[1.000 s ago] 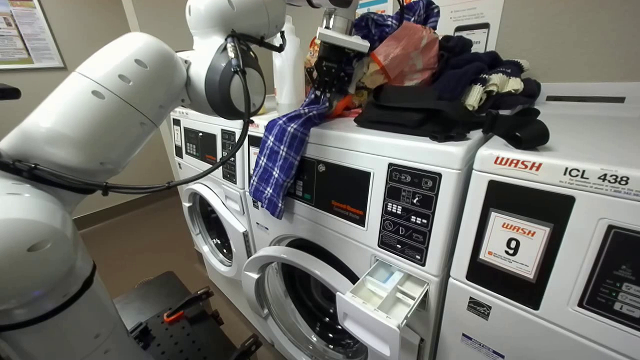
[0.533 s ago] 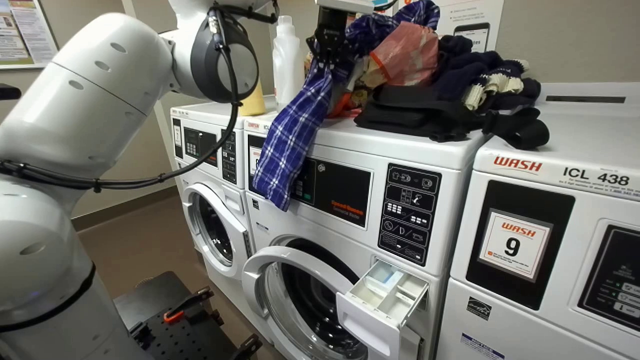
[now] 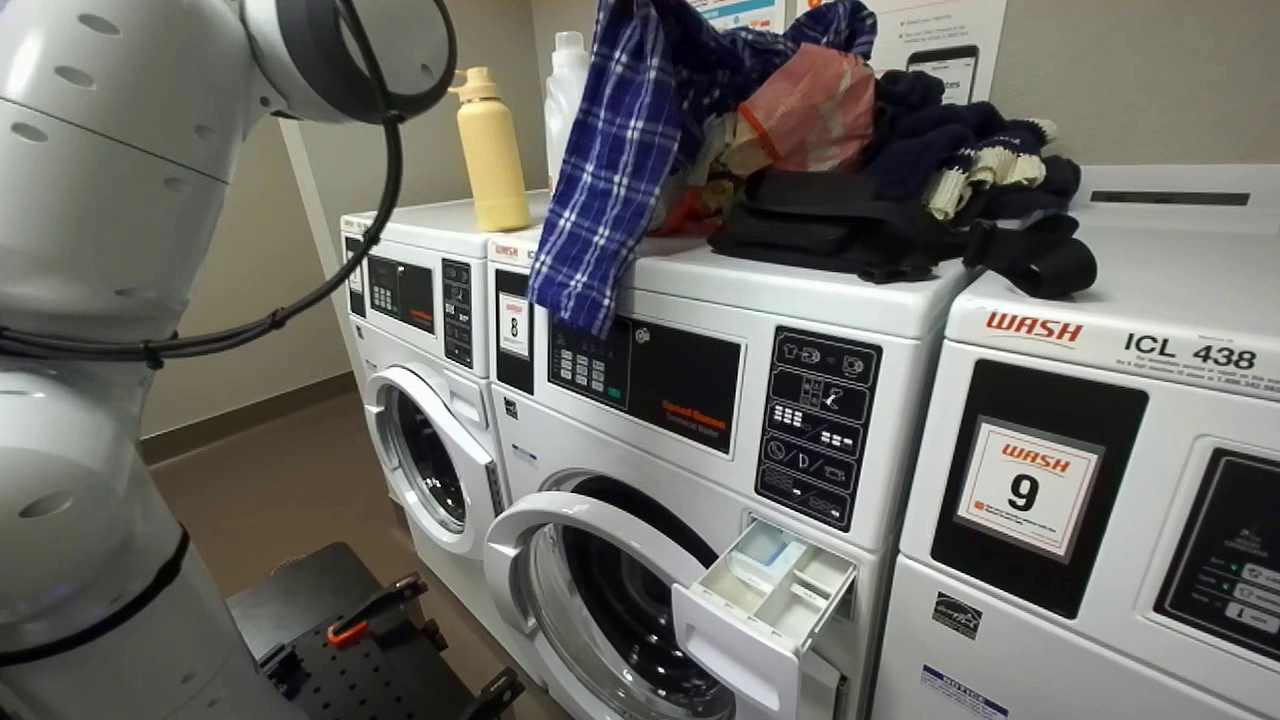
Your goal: Put the blue checked shirt in the bag
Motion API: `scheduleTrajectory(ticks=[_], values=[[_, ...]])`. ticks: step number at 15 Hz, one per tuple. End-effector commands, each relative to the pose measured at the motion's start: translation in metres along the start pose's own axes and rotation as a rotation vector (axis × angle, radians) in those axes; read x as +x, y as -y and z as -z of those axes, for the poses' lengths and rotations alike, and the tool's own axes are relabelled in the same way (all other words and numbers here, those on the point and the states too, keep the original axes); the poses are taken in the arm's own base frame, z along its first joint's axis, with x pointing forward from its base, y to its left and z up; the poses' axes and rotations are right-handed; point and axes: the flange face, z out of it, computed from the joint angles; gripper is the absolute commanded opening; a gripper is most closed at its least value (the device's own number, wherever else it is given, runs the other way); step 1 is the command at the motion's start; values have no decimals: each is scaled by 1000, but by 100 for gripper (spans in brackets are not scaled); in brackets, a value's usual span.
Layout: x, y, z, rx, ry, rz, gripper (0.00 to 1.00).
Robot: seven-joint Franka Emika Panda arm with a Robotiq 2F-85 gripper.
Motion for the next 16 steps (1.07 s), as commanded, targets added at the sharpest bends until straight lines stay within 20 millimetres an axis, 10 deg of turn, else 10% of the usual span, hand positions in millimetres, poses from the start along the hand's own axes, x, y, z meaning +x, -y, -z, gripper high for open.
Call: scheduleTrajectory(ticks=[1, 6, 16], values=[[9, 31, 58, -104, -116, 12, 1], [46, 33, 86, -316, -318, -35, 1], [94, -34, 22, -691, -493, -228, 1]])
